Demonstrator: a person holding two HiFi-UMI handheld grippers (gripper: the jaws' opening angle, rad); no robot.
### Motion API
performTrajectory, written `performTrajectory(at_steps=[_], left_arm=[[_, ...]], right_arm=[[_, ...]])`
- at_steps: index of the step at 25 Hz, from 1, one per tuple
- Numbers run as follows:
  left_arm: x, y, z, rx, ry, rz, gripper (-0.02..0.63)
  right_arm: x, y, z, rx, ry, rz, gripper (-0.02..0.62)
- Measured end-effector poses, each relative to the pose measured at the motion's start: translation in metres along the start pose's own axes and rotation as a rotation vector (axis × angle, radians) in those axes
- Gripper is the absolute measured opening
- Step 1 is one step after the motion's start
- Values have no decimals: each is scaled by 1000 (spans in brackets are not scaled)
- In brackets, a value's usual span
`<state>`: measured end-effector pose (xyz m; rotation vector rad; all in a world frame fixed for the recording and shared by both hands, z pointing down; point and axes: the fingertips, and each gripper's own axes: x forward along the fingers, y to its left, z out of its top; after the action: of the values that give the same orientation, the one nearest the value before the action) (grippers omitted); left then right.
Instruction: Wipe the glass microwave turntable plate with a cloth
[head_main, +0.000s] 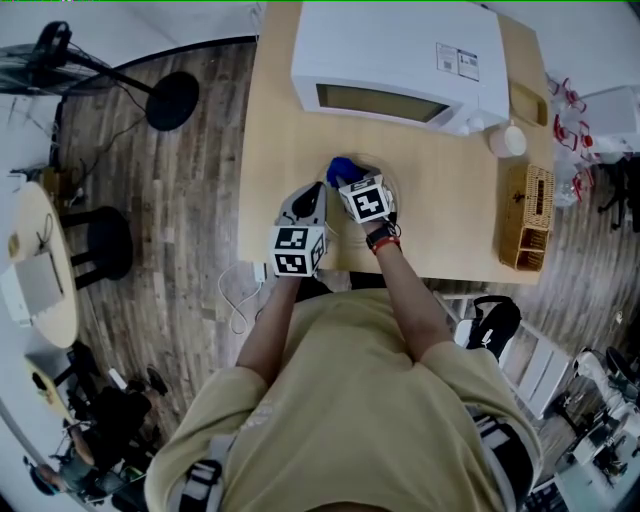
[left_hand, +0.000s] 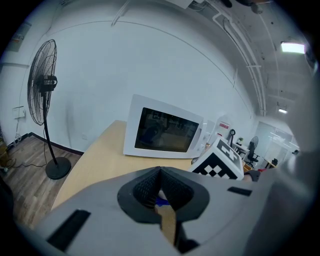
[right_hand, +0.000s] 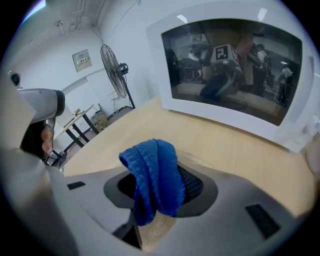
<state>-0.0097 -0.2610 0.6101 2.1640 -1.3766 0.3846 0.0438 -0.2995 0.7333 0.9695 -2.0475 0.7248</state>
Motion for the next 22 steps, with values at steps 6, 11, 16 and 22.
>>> performTrajectory(at_steps=[6, 11, 16, 22], left_arm=[[2, -8, -1, 10, 5, -17, 18], [7, -14, -2, 21, 13, -32, 18], [11, -18, -8, 27, 28, -42, 18], [13, -21, -15, 36, 47, -50, 18]], right_arm=[[-7, -12, -5, 22, -3, -22, 173], [-12, -23, -9, 26, -3, -48, 175], [-18, -34, -13, 18, -2, -81, 175], [-25, -45, -19, 44, -2, -102, 175]])
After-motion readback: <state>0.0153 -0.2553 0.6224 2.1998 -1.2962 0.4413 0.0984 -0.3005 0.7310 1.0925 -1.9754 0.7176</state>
